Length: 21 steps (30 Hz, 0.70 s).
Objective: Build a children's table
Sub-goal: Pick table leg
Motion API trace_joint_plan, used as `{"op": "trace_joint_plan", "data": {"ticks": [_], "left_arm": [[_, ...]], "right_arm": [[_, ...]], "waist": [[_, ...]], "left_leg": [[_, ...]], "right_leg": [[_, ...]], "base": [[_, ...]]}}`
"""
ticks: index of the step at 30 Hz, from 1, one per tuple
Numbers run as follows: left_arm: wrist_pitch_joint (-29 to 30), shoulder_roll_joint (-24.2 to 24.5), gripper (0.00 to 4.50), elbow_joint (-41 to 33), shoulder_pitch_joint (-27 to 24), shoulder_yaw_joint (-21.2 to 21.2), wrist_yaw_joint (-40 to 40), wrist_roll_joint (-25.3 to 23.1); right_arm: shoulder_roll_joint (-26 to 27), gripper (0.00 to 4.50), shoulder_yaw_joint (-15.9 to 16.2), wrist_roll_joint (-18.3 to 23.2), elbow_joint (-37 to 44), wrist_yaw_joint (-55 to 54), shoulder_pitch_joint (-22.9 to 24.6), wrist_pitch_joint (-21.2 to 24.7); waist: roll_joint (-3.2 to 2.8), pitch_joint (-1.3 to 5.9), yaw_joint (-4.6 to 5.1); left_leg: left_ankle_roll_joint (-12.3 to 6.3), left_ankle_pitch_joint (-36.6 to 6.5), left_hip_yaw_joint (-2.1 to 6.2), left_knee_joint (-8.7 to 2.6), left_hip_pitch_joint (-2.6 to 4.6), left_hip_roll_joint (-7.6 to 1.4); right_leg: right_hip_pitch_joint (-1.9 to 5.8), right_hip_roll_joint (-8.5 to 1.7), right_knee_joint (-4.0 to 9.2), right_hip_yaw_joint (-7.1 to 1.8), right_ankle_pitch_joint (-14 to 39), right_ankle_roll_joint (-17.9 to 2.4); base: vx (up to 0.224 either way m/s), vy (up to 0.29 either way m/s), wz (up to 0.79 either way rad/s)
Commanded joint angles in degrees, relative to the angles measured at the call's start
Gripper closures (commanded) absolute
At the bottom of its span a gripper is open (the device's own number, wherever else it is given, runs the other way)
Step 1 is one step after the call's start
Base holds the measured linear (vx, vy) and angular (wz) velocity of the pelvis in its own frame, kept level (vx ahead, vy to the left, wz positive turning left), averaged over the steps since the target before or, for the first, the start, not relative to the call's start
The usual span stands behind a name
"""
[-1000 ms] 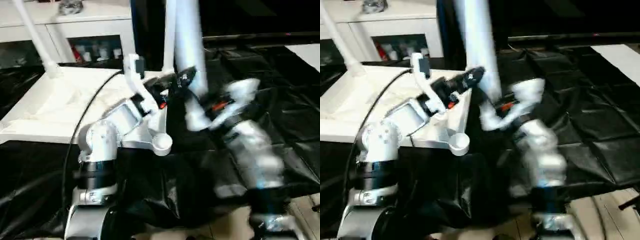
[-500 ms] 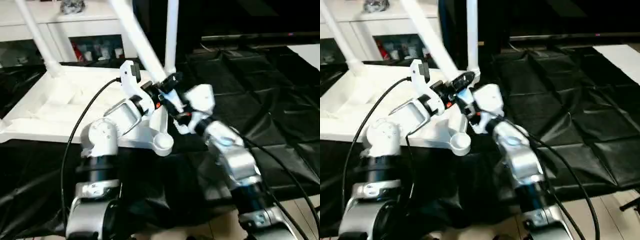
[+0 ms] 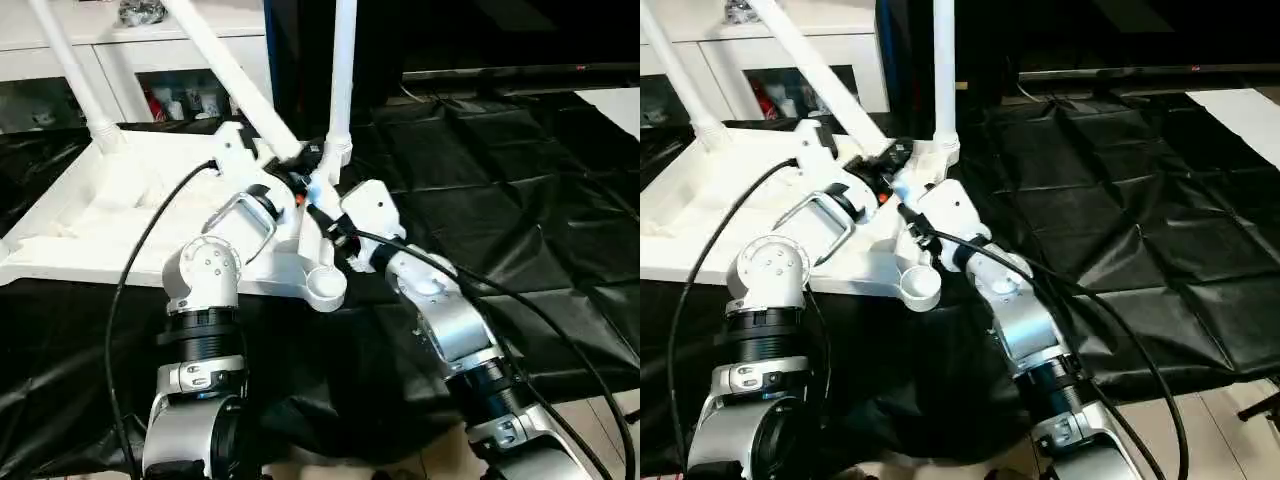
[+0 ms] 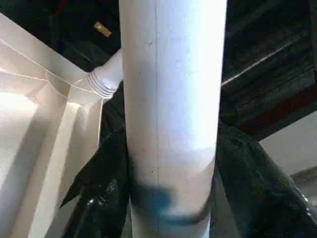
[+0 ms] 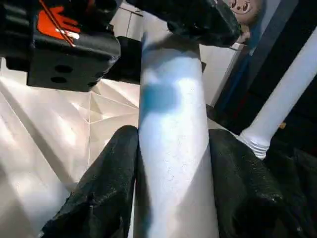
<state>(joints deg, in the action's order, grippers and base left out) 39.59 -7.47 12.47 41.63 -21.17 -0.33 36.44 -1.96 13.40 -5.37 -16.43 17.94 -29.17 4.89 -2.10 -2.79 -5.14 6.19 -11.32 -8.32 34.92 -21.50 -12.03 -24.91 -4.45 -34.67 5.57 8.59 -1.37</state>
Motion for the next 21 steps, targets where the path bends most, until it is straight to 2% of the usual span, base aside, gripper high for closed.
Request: {"op": "trace_joint_plan", "data": {"ticks": [1, 5, 7, 9, 10, 12, 13, 14, 15, 16, 17, 18, 20, 21], "left_arm": [[-0.1, -1.9, 2.06, -1.5, 1.0, 0.4, 0.9, 0.9], [-0.1, -2.2, 2.43, -2.3, 0.5, 1.0, 1.4, 1.2], [-0.4, -1.7, 2.51, -2.3, 0.5, 1.6, 1.0, 0.8], [-0.8, -1.3, 2.63, -2.1, 0.6, 1.9, 0.7, 0.3], [-0.9, -1.2, 2.64, -2.0, 0.7, 2.0, 0.7, 0.1], [-2.0, 0.3, 2.64, -1.2, 1.5, 2.4, 0.0, -1.0], [-2.1, 0.5, 2.65, -1.0, 1.8, 2.4, -0.1, -1.1], [-2.3, 1.3, 2.66, -0.2, 2.7, 2.7, -0.4, -1.4], [-2.3, 1.8, 2.66, 0.0, 3.1, 2.9, -0.8, -1.6], [-2.3, 1.8, 2.66, 0.0, 3.1, 2.9, -0.8, -1.6], [-2.3, 2.6, 2.66, 0.1, 3.4, 3.1, -1.3, -1.8], [-2.3, 2.6, 2.66, 0.1, 3.4, 3.1, -1.3, -1.8], [-2.7, 3.3, 2.66, 0.4, 3.7, 3.2, -1.7, -2.0], [-2.8, 3.4, 2.66, 0.4, 3.7, 3.3, -1.8, -2.1]], "right_arm": [[0.1, 2.67, -0.1, -0.5, 0.0, -0.6, -0.7, -0.8], [0.5, 2.67, -0.2, -1.1, -0.7, -1.7, -0.9, -1.7], [1.0, 2.67, -0.6, 0.9, -0.5, 0.0, -0.8, -1.5], [1.1, 2.11, -0.9, 2.0, -0.3, 1.0, -0.8, -1.3], [1.1, 1.97, -0.9, 2.2, -0.2, 1.3, -0.8, -1.2], [0.4, 1.95, -2.2, 6.5, 2.5, 5.4, -0.4, 1.1], [0.2, 1.75, -2.7, 7.5, 3.1, 6.3, -0.4, 1.7], [-1.3, 1.63, -3.9, 10.7, 4.9, 9.8, -0.6, 4.0], [-2.3, 1.56, -5.0, 13.2, 6.4, 12.0, -0.6, 6.6], [-2.3, 1.51, -5.0, 13.2, 6.4, 12.0, -0.6, 6.6], [-3.6, 1.50, -8.0, 18.8, 9.1, 15.5, -0.8, 11.6], [-3.6, 1.49, -8.0, 18.8, 9.1, 15.5, -0.8, 11.6], [-7.7, 1.49, -13.4, 25.2, 10.0, 18.7, -2.9, 20.7], [-8.4, 1.49, -13.9, 25.9, 10.0, 19.1, -3.1, 21.9]], "waist": [[-0.15, 4.25, 0.00], [-0.03, 4.21, 0.06], [-0.09, 4.22, 0.06], [0.05, 4.22, 0.11], [0.01, 4.20, 0.08], [0.10, 4.20, 0.03], [-0.01, 4.26, -0.06], [0.61, 4.28, -0.14], [0.34, 4.22, -0.33], [0.34, 4.22, -0.33], [0.69, 4.33, -0.41], [0.58, 4.30, -0.49], [0.78, 4.35, -0.60], [0.71, 4.35, -0.72]], "left_leg": [[-3.42, -7.6, -0.74, -3.58, -0.23, 0.41], [-3.37, -7.9, -0.79, -3.59, -0.29, 0.47], [-3.39, -8.0, -0.76, -3.60, -0.23, 0.43], [-3.59, -8.2, -0.74, -3.63, -0.23, 0.40], [-3.68, -8.3, -0.74, -3.65, -0.22, 0.41], [-4.22, -8.4, -0.74, -3.66, -0.20, 0.40], [-4.44, -8.0, -0.67, -3.64, -0.21, 0.29], [-4.83, -7.5, -0.69, -3.61, -0.21, 0.32], [-5.25, -7.0, -0.75, -3.52, -0.13, 0.35], [-5.25, -7.0, -0.75, -3.52, -0.13, 0.35], [-5.71, -6.3, -0.71, -3.50, -0.31, 0.27], [-5.88, -6.2, -0.70, -3.48, -0.24, 0.29], [-5.75, -5.2, -0.74, -3.37, -0.30, 0.34], [-5.68, -5.0, -0.73, -3.33, -0.27, 0.27]], "right_leg": [[4.67, -2.27, 4.42, -2.02, 14.1, -6.0], [4.70, -2.28, 4.41, -2.04, 14.0, -6.2], [4.69, -2.30, 4.43, -2.03, 14.2, -6.2], [4.73, -2.25, 4.41, -2.02, 14.1, -6.1], [4.72, -2.24, 4.43, -2.02, 14.2, -6.1], [4.81, -2.21, 4.47, -2.02, 14.2, -5.9], [4.81, -2.27, 4.35, -2.07, 13.5, -6.2], [4.96, -2.17, 4.17, -2.10, 12.9, -6.3], [4.87, -2.06, 4.25, -2.13, 12.5, -6.4], [4.87, -2.06, 4.25, -2.13, 12.5, -6.4], [5.08, -2.27, 4.19, -2.17, 11.9, -6.6], [5.03, -2.30, 4.13, -2.18, 12.0, -6.7], [5.08, -2.32, 4.06, -2.16, 12.6, -7.2], [5.05, -2.34, 4.13, -2.16, 13.0, -7.4]], "base": [[0.000, 0.000, 0.00], [0.000, 0.000, 0.00], [0.000, 0.000, 0.00], [0.000, 0.000, 0.00], [0.000, 0.000, 0.00], [0.000, 0.000, 0.00], [0.000, 0.000, 0.00], [0.000, 0.000, 0.00], [0.000, 0.000, 0.00], [0.000, 0.000, 0.00], [0.000, 0.000, 0.00], [0.000, 0.000, 0.00], [0.000, 0.000, 0.00], [0.000, 0.000, 0.00]]}}
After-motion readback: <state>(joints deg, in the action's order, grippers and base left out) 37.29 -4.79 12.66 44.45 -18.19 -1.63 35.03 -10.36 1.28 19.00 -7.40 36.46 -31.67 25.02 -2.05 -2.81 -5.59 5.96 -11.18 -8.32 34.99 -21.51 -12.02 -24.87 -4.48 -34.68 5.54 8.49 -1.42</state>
